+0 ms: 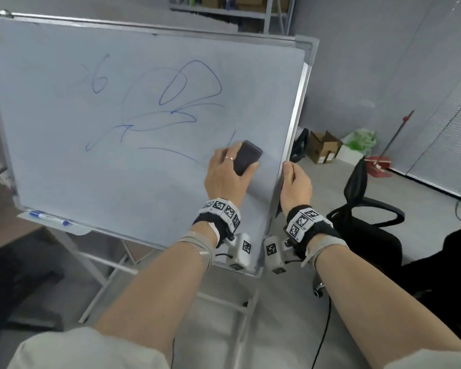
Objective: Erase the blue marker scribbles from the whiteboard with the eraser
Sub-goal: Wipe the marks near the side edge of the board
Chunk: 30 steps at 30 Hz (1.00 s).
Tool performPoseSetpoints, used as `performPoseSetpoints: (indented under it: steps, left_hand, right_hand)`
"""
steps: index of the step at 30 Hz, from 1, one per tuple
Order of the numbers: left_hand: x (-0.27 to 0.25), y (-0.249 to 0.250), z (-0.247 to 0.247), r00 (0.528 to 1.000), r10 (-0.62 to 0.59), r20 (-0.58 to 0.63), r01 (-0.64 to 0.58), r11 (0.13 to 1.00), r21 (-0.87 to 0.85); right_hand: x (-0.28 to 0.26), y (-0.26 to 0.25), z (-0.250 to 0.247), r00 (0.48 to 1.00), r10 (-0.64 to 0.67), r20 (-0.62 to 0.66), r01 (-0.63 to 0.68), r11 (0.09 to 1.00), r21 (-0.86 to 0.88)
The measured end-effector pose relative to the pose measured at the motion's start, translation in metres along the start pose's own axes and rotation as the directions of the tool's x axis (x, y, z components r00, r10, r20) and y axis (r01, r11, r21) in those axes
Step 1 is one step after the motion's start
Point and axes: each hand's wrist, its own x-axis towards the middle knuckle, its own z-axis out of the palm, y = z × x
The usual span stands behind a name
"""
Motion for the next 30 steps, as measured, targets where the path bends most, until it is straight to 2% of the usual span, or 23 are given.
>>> performPoseSetpoints:
  steps: [5, 12, 18, 22, 26, 30]
  left_hand:
    - [0.031, -0.003, -0.004, 1.0, -0.029, -0.005, 0.029, 0.999, -0.046]
    - [0.058, -0.042, -0.019, 0.998, -0.03, -0.047, 0.024, 0.994, -0.109]
    - [0.073, -0.041, -0.018, 0.998, -0.054, -0.046, 0.044, 0.982, -0.185]
    - [0.059, -0.025, -0.011, 1.0, -0.007, -0.015, 0.004, 0.984, -0.179]
    - [0.037, -0.006, 0.008, 0.993, 0.067, 0.094, -0.046, 0.977, -0.21]
    - [0.027, 0.003, 0.019, 0.994, 0.08, 0.073, -0.066, 0.981, -0.185]
  right_hand:
    - [-0.004, -0.012, 0.01, 0.995, 0.072, -0.071, -0.076, 0.995, -0.058]
    - [-0.006, -0.021, 0.051, 0.964, 0.111, -0.242, -0.131, 0.989, -0.068]
    - [0.002, -0.024, 0.038, 0.984, 0.12, -0.128, -0.138, 0.981, -0.137]
    - [-0.003, -0.018, 0.029, 0.982, 0.107, -0.157, -0.124, 0.987, -0.1]
    - [-0.009, -0.012, 0.024, 0.994, 0.044, -0.105, -0.053, 0.995, -0.087]
    - [-0.004, -0.008, 0.021, 0.996, 0.04, -0.084, -0.048, 0.995, -0.093]
